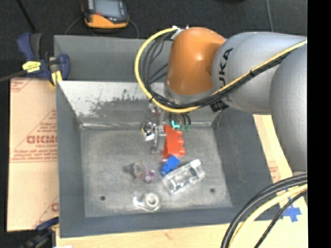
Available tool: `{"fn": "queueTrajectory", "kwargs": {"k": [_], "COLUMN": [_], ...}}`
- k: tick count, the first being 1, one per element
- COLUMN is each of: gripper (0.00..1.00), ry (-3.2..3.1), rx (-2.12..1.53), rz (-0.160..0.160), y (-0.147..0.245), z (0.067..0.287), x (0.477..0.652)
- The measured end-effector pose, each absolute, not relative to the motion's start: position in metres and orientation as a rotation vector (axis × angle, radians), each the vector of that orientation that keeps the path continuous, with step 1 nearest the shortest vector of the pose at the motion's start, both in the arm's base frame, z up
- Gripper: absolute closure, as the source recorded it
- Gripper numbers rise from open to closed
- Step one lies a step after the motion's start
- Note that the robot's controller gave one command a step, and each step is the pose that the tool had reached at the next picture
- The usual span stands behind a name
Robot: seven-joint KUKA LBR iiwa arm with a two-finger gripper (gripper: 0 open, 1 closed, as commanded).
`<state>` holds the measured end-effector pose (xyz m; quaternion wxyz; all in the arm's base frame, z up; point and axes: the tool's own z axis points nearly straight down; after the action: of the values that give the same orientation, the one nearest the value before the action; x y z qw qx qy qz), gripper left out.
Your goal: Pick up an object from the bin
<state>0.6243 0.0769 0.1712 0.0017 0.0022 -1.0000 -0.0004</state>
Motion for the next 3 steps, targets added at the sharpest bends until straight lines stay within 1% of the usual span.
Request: {"fn": "queueTrajectory", "kwargs": {"k": [1,2,3], "gripper": [0.00,0.00,1.00], "ry": [-3.130,-3.108,-3.111], "rx": [-0.147,-0.466,-0.469], "rz": [0.001,-0.002,-0.003], "y": [0.055,0.060,0.060], "z": [0.087,0.070,0.071], "x": [0.563,0.547,0.548]}}
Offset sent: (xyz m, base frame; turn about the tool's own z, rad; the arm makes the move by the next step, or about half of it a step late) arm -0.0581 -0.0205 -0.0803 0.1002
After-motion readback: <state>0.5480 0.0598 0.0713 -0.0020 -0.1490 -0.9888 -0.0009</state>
